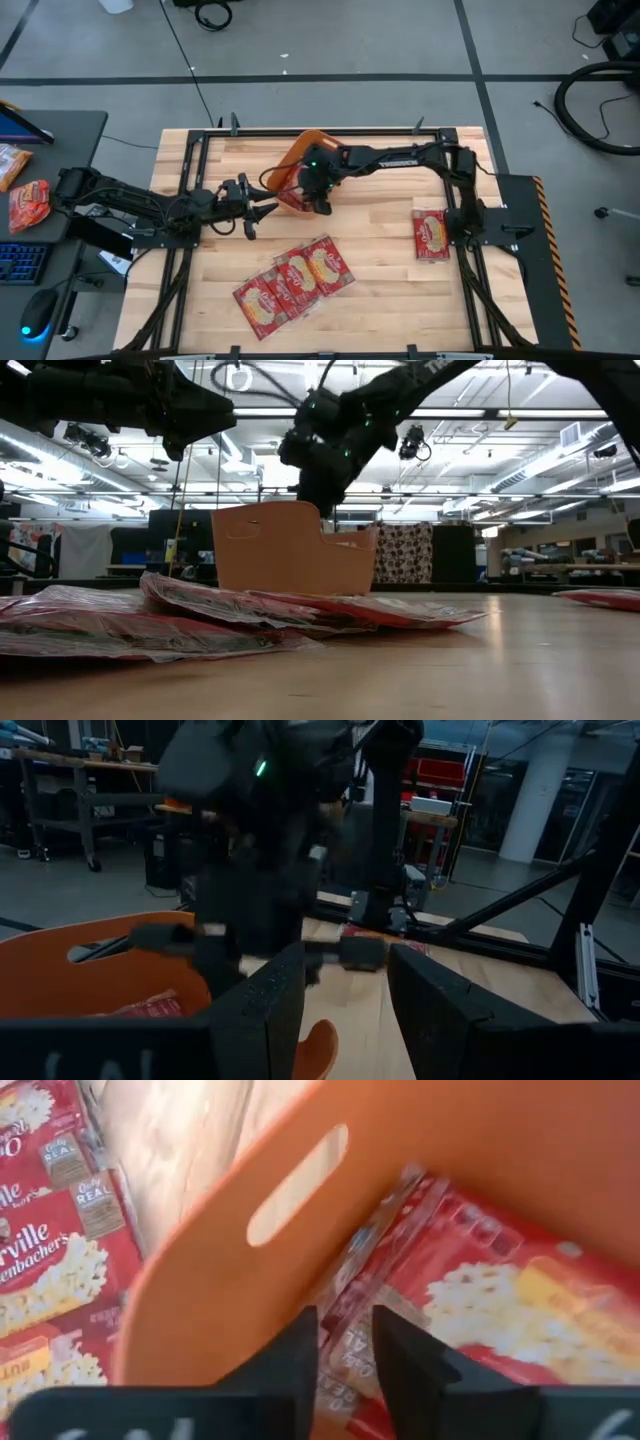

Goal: Sort popcorn bags into baskets
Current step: Put the red popcorn bag into the orange bin

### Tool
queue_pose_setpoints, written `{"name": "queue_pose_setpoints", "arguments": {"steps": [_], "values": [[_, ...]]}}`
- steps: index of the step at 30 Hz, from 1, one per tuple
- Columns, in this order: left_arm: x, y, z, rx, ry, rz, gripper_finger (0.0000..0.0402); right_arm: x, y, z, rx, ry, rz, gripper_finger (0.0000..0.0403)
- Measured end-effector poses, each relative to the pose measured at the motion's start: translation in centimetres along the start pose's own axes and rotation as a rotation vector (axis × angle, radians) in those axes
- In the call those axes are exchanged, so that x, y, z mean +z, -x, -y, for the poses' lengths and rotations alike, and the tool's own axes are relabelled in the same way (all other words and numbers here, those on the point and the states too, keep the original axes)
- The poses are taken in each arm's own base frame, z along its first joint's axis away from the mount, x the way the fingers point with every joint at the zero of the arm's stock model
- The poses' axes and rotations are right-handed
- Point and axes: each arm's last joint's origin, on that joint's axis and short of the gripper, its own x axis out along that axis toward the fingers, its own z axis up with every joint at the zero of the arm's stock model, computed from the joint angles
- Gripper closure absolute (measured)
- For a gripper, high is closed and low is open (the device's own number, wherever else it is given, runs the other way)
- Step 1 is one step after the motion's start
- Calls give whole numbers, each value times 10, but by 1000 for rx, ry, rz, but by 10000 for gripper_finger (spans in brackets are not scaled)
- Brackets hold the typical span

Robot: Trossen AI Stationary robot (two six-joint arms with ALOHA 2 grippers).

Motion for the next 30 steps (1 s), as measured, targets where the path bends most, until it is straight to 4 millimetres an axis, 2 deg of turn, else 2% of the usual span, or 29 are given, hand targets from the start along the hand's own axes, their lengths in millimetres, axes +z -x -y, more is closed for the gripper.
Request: {"name": "queue_pose_setpoints", "arguments": {"steps": [4, 7, 11, 13, 16, 21, 25, 30], "values": [[-1, 0, 0, 1, -1, -6, 251, 11, 32, -12, -115, 32, -3, 255], [-4, 0, 1, -29, -12, -38, 251, 17, 59, -28, -171, 49, -22, 241], [-9, 0, 9, -266, -62, -99, 251, 16, 86, -58, -223, 83, -20, 241], [-13, 0, 15, -350, -73, -117, 251, 7, 91, -72, -265, 91, -26, 242], [-13, -7, 27, -376, -109, -123, 251, -15, 93, -92, -336, 102, 11, 243], [-6, -35, 57, -351, -239, -159, 251, -57, 94, -120, -361, 97, 126, 243], [-10, -61, 76, -315, -312, -285, 251, -87, 90, -135, -319, 99, 154, 243], [-26, -84, 86, -256, -324, -520, 251, -117, 80, -147, -279, 97, 158, 243]]}}
